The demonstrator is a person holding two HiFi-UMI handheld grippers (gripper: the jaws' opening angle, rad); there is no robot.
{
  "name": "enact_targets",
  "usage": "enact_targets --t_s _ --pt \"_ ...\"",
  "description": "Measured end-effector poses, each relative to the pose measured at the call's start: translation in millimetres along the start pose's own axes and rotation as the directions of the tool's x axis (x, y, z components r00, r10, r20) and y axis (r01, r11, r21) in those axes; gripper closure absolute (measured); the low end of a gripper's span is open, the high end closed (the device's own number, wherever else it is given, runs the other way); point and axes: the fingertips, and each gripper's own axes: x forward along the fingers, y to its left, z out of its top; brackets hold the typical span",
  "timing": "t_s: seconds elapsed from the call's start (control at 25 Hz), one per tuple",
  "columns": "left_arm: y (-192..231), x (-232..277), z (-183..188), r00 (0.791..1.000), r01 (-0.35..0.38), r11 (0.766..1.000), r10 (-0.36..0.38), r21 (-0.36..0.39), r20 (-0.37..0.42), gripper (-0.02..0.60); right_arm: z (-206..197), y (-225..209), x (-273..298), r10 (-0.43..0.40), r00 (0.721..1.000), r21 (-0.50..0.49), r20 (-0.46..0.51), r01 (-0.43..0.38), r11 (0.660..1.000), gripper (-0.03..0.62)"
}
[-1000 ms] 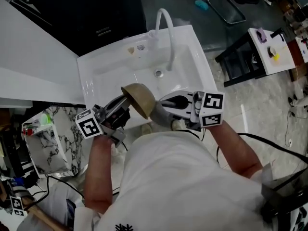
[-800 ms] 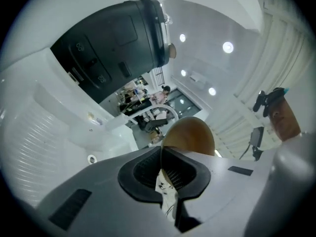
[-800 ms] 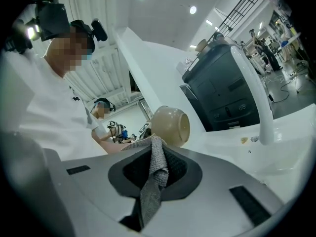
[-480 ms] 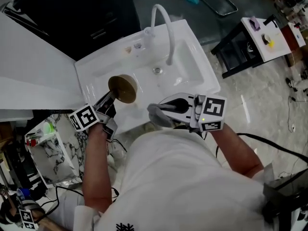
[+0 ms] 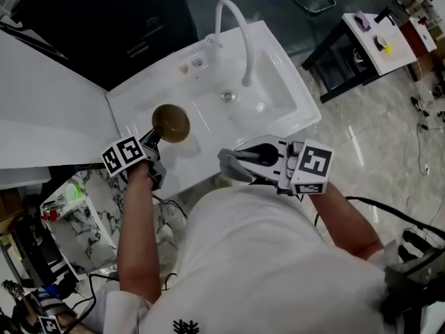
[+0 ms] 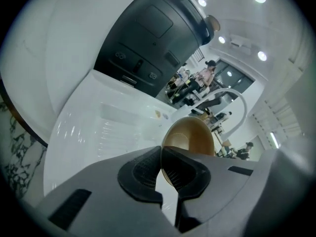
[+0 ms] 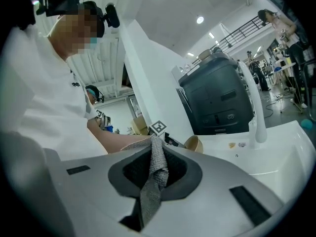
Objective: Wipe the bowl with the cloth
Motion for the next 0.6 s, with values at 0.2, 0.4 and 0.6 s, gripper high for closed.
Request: enact_targets --t_s 0.2,0.4,0.6 --pt "32.1 12.1 8.6 0.995 -0.089 0.996 0.089 -0.007 -0.047 0.561 -0.6 0.2 0.3 -0.032 0.999 -0.005 0.007 0.032 0.999 0.562" --pt "55.6 26.9 17.0 0.987 -0.146 0.989 0.145 -0.007 -0.074 0.561 -3.3 -4.5 0.0 -0.068 0.998 -0.016 -0.002 0.068 0.998 0.562" --pt "81.3 42.8 21.3 0.973 -0.202 0.979 0.199 -0.014 -0.118 0.561 4.1 -17.4 3.7 -0.108 0.994 -0.039 0.020 0.109 0.993 0.562"
